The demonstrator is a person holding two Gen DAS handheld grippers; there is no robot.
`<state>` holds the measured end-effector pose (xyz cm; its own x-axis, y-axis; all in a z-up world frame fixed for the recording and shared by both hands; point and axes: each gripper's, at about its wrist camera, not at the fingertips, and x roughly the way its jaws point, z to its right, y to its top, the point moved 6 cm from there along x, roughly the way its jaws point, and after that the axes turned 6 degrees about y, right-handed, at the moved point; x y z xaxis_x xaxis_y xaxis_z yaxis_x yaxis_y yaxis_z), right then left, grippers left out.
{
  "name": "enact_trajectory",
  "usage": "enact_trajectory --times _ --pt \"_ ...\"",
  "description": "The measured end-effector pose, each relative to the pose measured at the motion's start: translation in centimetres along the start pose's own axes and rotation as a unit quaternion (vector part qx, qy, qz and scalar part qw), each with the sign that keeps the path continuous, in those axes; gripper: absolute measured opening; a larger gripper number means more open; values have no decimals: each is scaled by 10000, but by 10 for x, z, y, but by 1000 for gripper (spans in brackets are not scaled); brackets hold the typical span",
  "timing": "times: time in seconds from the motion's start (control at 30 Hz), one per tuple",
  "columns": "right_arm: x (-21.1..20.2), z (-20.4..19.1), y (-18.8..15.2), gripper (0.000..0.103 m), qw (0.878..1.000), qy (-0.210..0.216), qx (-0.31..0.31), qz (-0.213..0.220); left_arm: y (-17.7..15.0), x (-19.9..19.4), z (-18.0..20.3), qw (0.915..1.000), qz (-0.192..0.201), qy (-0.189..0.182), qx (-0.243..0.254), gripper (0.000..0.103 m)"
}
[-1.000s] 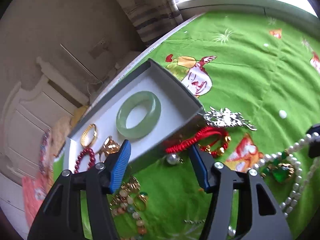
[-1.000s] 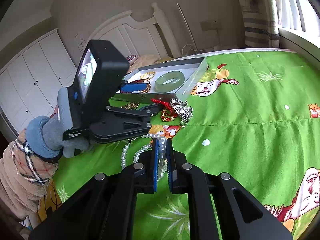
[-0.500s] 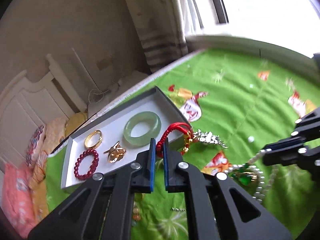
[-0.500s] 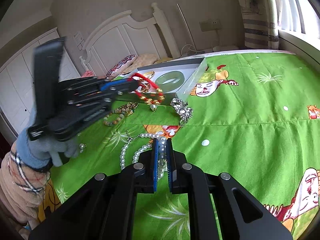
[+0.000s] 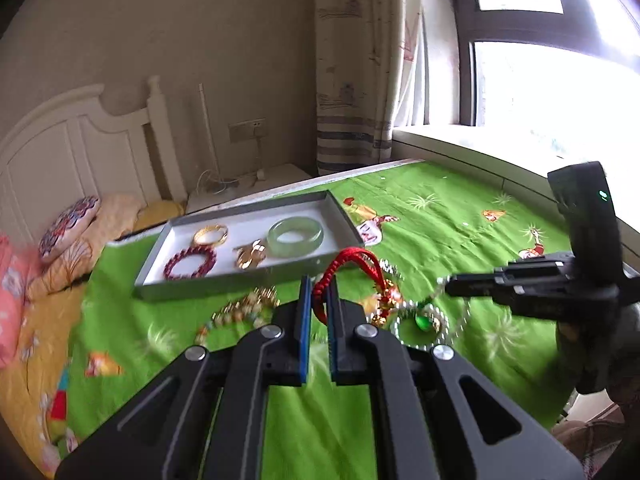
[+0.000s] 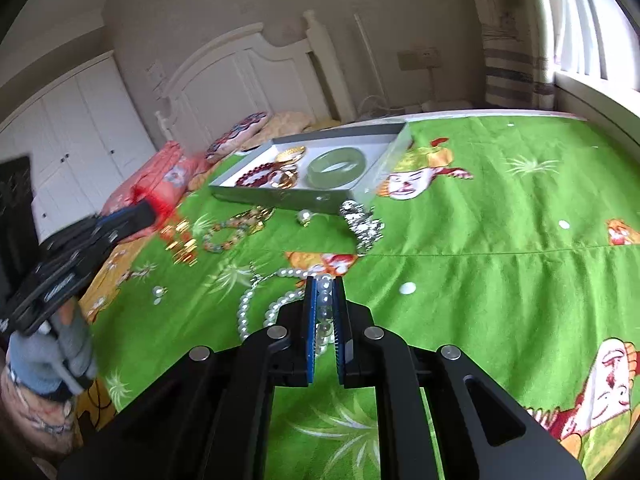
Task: Organize jewelry
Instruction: 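Lift the pearl necklace with the right tool while the left tool carries the red cord toward the tray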
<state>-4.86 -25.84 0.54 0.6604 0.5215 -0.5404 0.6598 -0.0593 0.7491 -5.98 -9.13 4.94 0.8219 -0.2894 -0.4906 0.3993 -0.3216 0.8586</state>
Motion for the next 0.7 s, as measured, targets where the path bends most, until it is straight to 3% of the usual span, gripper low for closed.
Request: enact_trajectory --times 0.13,0.27,0.7 --pt "-7 -5 0 10 9997 -145 -122 121 -12 -20 -11 9999 78 87 -109 7" --pt "-15 -20 3 10 9998 -1 -136 166 -14 -32 -27 9995 132 193 -193 7" --pt "-79 -87 68 10 9906 168 -852 1059 8 -75 -47 9972 636 333 -195 7"
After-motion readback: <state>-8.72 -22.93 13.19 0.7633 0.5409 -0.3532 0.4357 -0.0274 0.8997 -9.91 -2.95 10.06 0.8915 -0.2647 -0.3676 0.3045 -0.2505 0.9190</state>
